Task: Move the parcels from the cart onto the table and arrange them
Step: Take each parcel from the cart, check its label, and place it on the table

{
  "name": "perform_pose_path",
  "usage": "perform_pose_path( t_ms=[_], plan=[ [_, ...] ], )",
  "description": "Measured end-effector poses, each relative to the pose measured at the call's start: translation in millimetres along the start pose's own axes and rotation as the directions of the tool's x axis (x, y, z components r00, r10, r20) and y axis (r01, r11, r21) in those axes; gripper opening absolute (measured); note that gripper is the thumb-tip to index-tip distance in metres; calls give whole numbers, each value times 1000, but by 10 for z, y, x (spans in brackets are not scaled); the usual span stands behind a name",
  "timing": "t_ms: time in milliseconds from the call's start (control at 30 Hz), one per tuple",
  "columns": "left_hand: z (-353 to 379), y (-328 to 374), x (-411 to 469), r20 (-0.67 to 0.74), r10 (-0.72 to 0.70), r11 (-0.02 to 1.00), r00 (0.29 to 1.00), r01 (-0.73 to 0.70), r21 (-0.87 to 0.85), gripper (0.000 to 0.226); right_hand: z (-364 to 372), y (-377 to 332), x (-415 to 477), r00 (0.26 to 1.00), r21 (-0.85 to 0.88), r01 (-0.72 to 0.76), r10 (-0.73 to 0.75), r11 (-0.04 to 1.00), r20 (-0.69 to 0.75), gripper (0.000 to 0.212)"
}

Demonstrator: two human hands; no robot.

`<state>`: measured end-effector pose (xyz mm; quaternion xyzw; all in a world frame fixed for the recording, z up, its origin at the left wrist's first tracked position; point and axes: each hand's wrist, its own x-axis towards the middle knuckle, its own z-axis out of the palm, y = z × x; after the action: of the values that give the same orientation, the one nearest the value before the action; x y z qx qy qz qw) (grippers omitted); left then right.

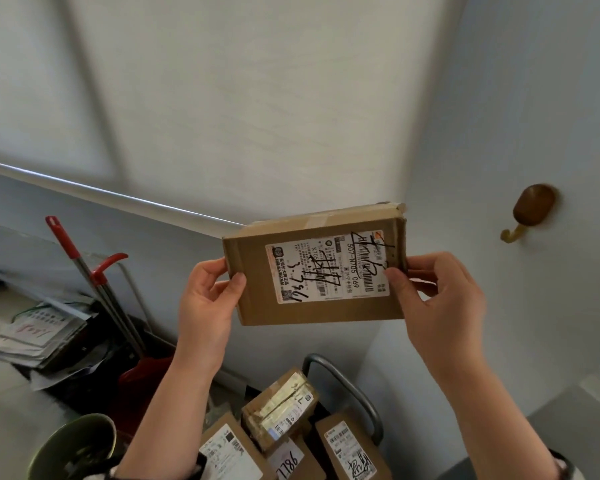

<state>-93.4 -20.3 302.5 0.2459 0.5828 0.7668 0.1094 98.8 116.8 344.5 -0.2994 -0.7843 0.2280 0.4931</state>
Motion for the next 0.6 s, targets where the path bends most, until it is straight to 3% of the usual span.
perform_pose_path(
  t_ms=[133, 200, 367, 467, 600],
  plan=[
    [50, 267, 0, 14, 180, 983, 984, -181, 40, 27, -134, -58, 133, 999, 98, 9, -4, 995, -43, 22],
    [109, 413, -19, 32, 270, 961, 962, -271, 47, 34, -185, -83, 176, 998, 196, -5, 16, 981, -55, 38],
    [271, 698, -21, 66, 439, 896, 896, -442, 48, 52, -293, -136, 334, 996, 523, -49, 83, 851, -41, 70],
    [280, 770, -34, 105, 510, 842, 854, -520, 143, 50, -372, -204, 480, 990, 543, -101, 137, 833, -25, 41],
    [272, 723, -62, 134, 409, 898, 903, -424, 114, 30, -415, -196, 545, 980, 418, -173, 198, 892, -15, 43]
  ],
)
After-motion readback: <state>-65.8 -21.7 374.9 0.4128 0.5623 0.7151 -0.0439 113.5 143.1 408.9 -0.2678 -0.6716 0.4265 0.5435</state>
